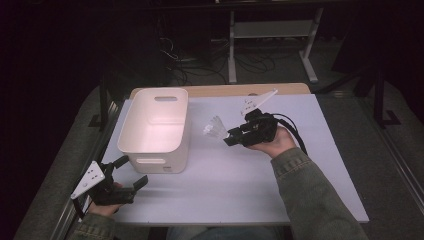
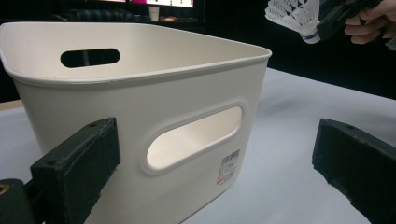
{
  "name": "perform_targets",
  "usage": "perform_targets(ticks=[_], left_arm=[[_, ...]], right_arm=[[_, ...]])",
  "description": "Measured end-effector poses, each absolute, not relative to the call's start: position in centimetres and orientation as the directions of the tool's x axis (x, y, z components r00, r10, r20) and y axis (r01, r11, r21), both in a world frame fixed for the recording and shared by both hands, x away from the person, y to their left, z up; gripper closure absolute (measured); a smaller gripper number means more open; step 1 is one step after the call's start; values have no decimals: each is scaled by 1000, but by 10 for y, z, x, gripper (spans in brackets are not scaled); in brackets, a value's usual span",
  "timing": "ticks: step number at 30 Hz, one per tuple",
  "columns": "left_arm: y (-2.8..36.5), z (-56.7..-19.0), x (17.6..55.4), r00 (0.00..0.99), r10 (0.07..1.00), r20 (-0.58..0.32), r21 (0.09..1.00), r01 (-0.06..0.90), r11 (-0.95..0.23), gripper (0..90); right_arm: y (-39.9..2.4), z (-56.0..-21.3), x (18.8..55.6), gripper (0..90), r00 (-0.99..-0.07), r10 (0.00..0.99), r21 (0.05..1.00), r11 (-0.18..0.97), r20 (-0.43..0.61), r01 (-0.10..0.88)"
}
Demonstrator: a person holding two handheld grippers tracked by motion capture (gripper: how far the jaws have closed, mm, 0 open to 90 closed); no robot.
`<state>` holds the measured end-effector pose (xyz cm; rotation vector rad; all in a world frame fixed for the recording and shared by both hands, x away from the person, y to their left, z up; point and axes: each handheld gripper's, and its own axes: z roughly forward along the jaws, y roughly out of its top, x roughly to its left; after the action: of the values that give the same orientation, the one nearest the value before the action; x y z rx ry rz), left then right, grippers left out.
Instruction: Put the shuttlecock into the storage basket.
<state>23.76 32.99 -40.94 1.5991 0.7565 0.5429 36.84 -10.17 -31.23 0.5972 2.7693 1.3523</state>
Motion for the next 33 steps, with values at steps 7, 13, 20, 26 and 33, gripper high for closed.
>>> perform_targets(ticks=[7,13,20,26,33], left_arm=[[330,-409,237,678,732,-68,983,169,-65,6],[330,-409,238,680,729,-71,983,171,-63,6],[331,-409,238,679,731,-71,983,173,-65,6],[332,-409,238,680,730,-70,983,173,-67,6],[332,-409,238,678,732,-69,982,174,-69,6]], right_arm=[[-90,-308,372,636,-937,325,757,579,128,304],[-83,-301,373,636,-936,331,756,581,119,301],[-81,-295,376,636,-931,349,761,574,107,303],[-81,-292,379,636,-920,381,762,568,92,311],[-78,-292,384,636,-911,401,761,560,97,327]])
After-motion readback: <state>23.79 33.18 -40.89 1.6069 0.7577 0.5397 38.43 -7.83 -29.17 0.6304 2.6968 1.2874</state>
